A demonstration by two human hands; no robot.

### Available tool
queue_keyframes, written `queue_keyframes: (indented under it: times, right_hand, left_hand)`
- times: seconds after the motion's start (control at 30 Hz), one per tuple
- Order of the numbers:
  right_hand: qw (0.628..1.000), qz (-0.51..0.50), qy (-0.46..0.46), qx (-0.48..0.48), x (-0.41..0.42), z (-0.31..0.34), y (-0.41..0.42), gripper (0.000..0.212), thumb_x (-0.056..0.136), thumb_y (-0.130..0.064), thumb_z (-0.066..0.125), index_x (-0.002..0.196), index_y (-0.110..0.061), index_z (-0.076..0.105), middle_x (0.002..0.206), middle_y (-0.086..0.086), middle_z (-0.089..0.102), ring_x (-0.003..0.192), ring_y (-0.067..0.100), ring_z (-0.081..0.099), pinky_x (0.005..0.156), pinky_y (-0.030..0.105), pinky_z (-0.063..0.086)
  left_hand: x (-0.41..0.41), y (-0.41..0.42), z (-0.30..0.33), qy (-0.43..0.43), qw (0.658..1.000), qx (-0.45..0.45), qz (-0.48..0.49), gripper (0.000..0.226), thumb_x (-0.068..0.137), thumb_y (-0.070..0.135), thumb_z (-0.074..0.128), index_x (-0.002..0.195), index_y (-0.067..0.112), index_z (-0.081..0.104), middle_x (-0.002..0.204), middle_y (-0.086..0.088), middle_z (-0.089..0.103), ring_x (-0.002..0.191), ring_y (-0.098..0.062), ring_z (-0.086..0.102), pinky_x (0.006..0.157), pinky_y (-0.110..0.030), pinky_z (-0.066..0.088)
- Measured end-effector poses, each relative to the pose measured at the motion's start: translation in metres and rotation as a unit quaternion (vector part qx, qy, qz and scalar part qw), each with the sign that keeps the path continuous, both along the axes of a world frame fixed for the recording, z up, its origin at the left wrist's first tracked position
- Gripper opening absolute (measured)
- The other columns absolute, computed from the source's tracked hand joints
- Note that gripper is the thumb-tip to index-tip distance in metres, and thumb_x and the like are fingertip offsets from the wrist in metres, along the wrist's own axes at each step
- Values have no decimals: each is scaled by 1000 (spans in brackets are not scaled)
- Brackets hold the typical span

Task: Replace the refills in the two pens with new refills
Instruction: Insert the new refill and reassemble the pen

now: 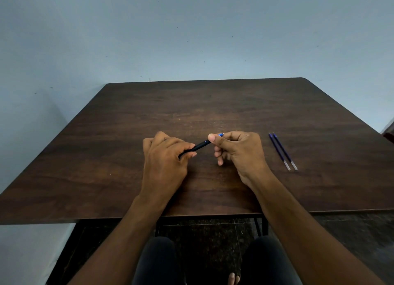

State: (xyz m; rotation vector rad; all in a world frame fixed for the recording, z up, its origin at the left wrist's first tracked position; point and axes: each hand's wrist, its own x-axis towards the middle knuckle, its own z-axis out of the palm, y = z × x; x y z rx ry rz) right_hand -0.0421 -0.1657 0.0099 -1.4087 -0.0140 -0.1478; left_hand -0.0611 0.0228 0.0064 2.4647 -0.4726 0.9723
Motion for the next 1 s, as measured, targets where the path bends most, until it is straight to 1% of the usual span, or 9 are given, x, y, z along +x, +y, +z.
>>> queue_keyframes:
  times: [0.23,0.3,0.4,0.5,0.57,0.63,0.73,0.83,1.0]
  right_hand:
    - [998,-43,-39,-36,-4,7,-5,36,66,-45,87,84,-15,79,61,10,67,45,19,55,42,26,48]
    - [987,-103,-60,-109,-3,7,-9,28,70,-44,85,84,-20,79,58,3,68,45,12,54,41,23,46]
    - [959,-135,-53,-243,3,2,-9,10,81,-26,83,88,-21,80,52,-17,62,44,-5,55,49,11,43]
    - [923,-145,-25,-355,9,0,-5,13,83,-26,81,92,-16,81,62,-24,58,57,-9,58,55,1,41]
    - [907,-132,10,-399,14,2,1,20,84,-33,80,90,-14,80,65,-16,63,62,-3,59,58,7,43]
    - [877,-105,63,-465,19,5,9,27,83,-42,78,86,-15,75,71,-6,66,66,7,58,64,23,46]
    - [834,-95,94,-536,21,8,16,29,85,-41,77,79,-15,69,77,2,65,72,15,59,63,28,44]
    - [845,-102,96,-517,18,8,13,18,89,-28,72,92,-10,75,87,5,72,74,15,63,62,27,52]
    - [914,-135,36,-382,8,6,3,8,86,-16,71,84,-19,78,69,-7,72,61,3,67,49,12,49]
  left_hand:
    - [0,-1,-1,-16,1000,-15,19,14,80,23,84,94,21,79,84,10,74,83,-19,57,78,-31,23]
    - [0,-1,0,-8,999,-18,37,12,82,24,83,94,22,79,83,10,73,83,-17,55,76,-30,20]
    - [0,-1,-1,-1,999,-23,49,9,84,24,81,93,23,79,83,11,72,84,-17,54,77,-30,20]
    - [1,-1,-2,-2,999,-23,47,9,84,24,81,92,23,79,82,11,73,84,-19,55,77,-32,23]
    - [1,-1,-2,-8,999,-21,47,9,82,23,82,91,22,80,82,10,73,83,-21,56,76,-32,23]
    - [2,-1,-3,-12,999,-19,48,10,82,22,83,91,21,80,83,9,74,83,-22,56,75,-32,24]
    - [3,-1,-4,-11,999,-18,47,12,82,22,83,93,21,80,84,9,74,84,-21,56,75,-33,24]
    - [3,-1,-4,-5,999,-20,46,11,82,23,83,93,21,80,84,9,74,84,-22,58,76,-36,28]
    - [4,-1,-4,-5,999,-19,49,11,82,22,84,92,21,80,84,9,74,83,-22,57,76,-34,25]
